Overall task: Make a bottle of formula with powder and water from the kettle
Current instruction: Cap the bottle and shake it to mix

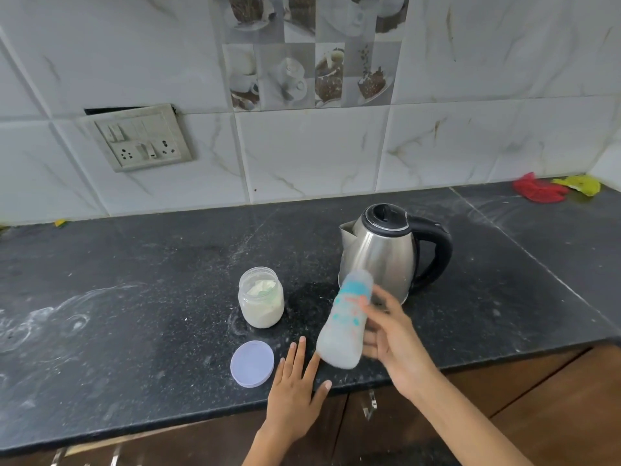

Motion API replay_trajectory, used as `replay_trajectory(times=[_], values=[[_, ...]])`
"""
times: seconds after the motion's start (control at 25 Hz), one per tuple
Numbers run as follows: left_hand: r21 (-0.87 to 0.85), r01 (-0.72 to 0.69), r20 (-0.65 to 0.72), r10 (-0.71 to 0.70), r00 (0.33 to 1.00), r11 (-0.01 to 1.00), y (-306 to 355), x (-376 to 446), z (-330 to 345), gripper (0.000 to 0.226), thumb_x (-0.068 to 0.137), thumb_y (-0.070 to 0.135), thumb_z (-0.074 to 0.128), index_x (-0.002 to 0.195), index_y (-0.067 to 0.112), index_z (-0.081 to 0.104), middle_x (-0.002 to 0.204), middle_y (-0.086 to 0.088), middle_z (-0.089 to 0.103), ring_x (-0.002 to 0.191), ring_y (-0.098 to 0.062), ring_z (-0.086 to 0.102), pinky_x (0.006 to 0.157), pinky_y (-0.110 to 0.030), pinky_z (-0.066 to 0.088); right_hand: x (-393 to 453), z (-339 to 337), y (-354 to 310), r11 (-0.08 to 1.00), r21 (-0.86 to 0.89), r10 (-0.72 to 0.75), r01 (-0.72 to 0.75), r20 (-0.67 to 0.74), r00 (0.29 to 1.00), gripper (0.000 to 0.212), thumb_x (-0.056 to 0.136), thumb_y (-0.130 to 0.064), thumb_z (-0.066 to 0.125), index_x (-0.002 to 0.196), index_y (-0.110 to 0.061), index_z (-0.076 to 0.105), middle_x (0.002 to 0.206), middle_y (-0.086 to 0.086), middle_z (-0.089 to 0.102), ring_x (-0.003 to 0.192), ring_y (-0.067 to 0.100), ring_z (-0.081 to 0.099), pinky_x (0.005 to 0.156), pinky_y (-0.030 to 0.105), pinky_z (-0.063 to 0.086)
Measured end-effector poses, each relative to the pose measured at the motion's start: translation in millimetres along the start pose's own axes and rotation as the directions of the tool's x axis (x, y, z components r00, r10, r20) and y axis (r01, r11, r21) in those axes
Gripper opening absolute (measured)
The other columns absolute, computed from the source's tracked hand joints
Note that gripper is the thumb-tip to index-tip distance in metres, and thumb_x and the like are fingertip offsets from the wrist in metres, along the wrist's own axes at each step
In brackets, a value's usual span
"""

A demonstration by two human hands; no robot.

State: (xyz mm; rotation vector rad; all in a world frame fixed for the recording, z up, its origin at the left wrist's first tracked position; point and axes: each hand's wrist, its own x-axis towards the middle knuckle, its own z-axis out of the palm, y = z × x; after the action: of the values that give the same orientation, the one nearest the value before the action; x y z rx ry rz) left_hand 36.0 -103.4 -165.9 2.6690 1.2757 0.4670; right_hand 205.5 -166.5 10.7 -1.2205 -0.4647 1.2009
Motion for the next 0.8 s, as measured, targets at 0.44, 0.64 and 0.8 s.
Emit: replay_trajectory(times=[0.44,0.64,0.8], values=[[-0.032,-0.004,0.026,0.005,1.000,0.999,0.5,-0.9,-9.4,0.062,0.097,0.055,0.009,0.151,0.026,0.003,0.154,-0.001,0.028,0.145,-0.019,0.009,0.112,-0.029,0.010,-15.5,8.6,8.1,0.992,-0.027,0.129,-0.127,0.110,0.985,0.051,0.070,-0.030,0.070,0.119,-0.018,0.062,0.102,0.005,0.077,0.092,0.023,0.075,0.075,0.040,0.061],[-0.071,0.003,0.002,-0.003,1.000,0.997,6.7,0.3,-14.1,0.061,0.098,0.054,0.005,0.151,0.024,-0.002,0.140,-0.007,0.051,0.124,-0.025,0.053,0.090,-0.038,0.051,-14.6,7.5,3.7,0.949,0.155,0.266,-0.274,0.071,0.961,0.045,0.074,-0.033,0.068,0.115,-0.016,0.062,0.102,0.010,0.071,0.093,0.023,0.068,0.081,0.039,0.054],[-0.038,0.014,0.058,-0.011,0.998,0.999,3.0,0.0,-9.4,0.058,0.098,0.053,0.006,0.148,0.028,0.024,0.141,-0.008,0.050,0.124,-0.026,0.054,0.090,-0.039,0.050,-18.3,6.8,7.4,0.897,0.172,0.397,-0.406,0.086,0.914,0.030,0.084,-0.031,0.064,0.108,-0.014,0.058,0.113,0.019,0.066,0.105,0.033,0.065,0.092,0.048,0.049]])
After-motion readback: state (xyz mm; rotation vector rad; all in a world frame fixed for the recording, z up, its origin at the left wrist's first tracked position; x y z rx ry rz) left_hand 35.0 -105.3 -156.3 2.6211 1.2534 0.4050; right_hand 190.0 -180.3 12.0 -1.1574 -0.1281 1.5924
